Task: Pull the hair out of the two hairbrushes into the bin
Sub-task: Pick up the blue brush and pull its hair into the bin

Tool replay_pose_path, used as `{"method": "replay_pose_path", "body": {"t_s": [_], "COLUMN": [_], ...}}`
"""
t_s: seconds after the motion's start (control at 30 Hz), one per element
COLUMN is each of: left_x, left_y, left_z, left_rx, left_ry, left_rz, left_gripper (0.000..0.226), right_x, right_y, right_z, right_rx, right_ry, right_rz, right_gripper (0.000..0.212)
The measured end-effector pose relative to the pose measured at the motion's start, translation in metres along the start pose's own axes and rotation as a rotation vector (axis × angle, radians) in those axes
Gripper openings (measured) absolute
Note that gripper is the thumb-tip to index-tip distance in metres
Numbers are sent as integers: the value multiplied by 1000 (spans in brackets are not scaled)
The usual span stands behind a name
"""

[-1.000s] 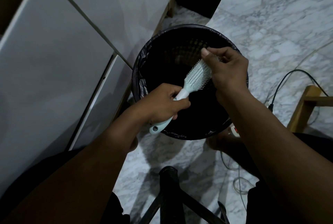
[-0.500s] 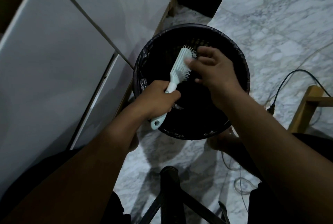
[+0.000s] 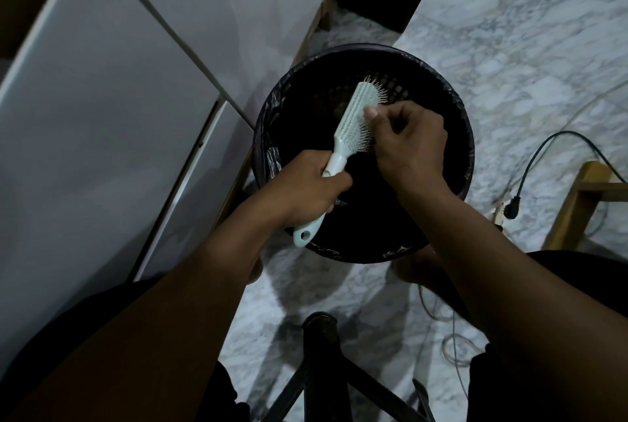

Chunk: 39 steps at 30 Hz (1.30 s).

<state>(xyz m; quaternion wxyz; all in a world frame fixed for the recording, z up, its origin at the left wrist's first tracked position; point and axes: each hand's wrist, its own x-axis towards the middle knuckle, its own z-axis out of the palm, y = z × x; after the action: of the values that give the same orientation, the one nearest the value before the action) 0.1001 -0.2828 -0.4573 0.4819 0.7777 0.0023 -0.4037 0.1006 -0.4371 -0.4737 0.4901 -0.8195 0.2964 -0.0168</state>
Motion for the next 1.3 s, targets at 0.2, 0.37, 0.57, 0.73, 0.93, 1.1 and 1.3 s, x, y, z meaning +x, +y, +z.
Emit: {"method": "replay_pose_path", "body": {"t_s": [0.2, 0.37, 0.57, 0.73, 0.93, 1.1, 1.3], "left_x": [1, 0, 0, 2, 3, 3, 0], "left_y": [-4, -3, -2, 1, 0, -2, -1], "left_z": [0, 2, 1, -1, -2, 1, 3], "left_rx": [32, 34, -8, -88, -108, -62, -51], "left_ry": [47, 2, -5, 10, 70, 46, -25], "left_rz": [-14, 6, 11, 13, -15, 0, 5], "left_gripper": [19, 27, 24, 13, 16, 21, 17], "right_x": [-2, -6, -5, -5, 5, 3, 0], "right_y": [-16, -11, -8, -13, -14, -4, -7], "right_z": [-7, -3, -3, -1, 1, 5, 0], "right_rx": [368, 64, 85, 399, 721, 507, 454], "right_ry": [-158, -294, -300, -303, -216, -296, -135], "right_rz": [441, 287, 129, 299, 556, 426, 312], "right_gripper": [51, 64, 60, 54, 40, 53, 41]}}
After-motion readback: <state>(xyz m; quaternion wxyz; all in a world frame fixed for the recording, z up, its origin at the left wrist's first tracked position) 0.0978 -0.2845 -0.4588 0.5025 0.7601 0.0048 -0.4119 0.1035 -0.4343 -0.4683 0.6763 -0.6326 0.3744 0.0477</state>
